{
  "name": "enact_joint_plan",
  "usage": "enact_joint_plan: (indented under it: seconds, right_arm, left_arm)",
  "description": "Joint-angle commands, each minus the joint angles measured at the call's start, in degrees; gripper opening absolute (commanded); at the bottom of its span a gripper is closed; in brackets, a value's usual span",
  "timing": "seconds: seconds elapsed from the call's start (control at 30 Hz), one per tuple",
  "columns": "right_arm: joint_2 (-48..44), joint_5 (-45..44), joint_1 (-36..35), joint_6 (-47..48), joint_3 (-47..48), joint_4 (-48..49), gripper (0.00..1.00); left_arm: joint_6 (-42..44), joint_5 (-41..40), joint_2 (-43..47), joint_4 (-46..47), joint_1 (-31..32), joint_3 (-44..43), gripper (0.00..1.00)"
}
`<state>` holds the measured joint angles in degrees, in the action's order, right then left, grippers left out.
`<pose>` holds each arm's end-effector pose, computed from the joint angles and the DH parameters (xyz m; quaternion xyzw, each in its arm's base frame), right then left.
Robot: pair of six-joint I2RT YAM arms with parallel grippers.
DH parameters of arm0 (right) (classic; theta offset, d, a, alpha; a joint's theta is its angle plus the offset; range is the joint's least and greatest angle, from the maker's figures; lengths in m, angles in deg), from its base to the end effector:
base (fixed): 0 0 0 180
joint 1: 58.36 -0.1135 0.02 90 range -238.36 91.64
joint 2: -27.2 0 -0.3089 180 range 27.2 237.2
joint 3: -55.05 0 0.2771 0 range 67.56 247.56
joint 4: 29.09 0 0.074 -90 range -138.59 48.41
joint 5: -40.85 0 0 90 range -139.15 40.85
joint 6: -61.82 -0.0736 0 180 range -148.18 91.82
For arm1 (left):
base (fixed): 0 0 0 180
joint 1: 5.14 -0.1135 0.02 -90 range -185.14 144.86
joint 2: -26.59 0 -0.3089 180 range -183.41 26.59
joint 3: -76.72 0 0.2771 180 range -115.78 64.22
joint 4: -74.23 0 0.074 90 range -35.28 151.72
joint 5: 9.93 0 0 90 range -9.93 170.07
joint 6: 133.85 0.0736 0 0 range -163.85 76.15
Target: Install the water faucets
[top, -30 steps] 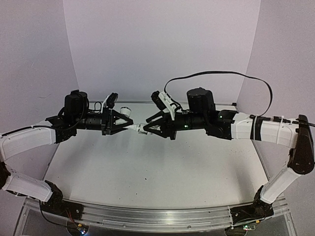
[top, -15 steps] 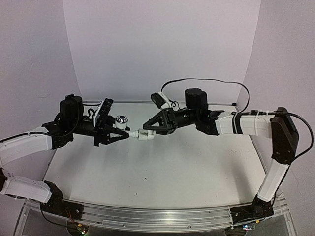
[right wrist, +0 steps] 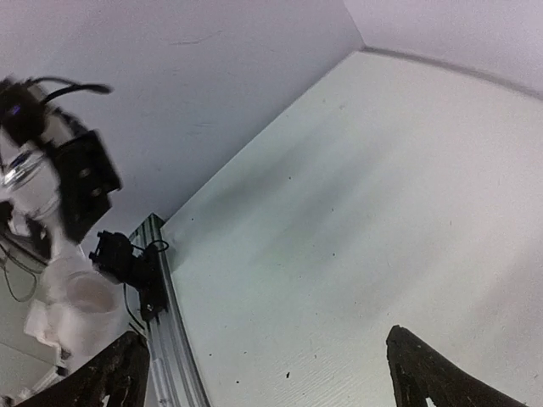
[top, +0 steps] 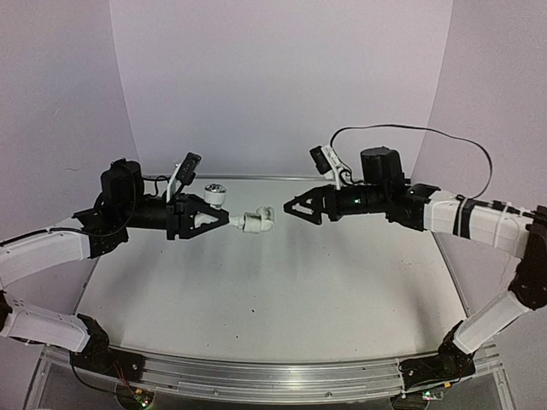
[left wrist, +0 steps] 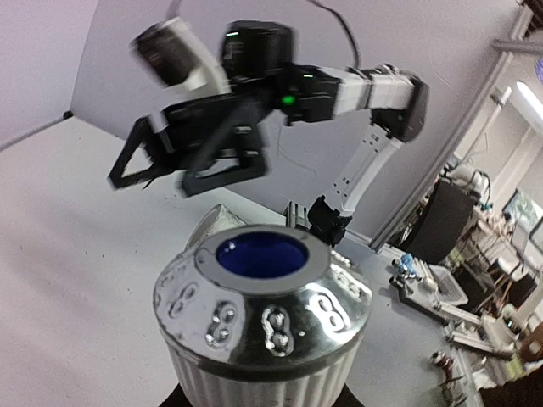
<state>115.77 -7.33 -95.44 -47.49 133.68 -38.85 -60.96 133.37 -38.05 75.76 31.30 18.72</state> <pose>0.2947 0.2843 0.3310 -0.3210 0.7229 0.5113 0.3361 0.1906 -0.2141 0.3501 0.4091 0.5993 -0.5672 0.3894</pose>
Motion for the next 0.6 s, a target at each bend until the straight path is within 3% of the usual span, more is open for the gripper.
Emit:
enact_joint_plan:
  seconds: [0.0,0.23,0.57]
  right_arm:
    - [-8.97,-12.99,-8.87,25.14,-1.64,-2.48,0.98]
    - [-9.87,-18.0,-14.35,35.85,-2.03,-0.11,0.98]
    - [-3.01,-18.06,-14.94,39.1,-1.17,1.83,0.76]
  left_arm:
    - [-20.55,-7.57,-3.55,3.1,-0.15,-4.49,0.0]
    - [-34.93,1.37,-14.36,3.07,-0.15,-11.81,0.0]
    - [-40.08,3.42,-17.13,3.83,-0.06,-12.43,0.0]
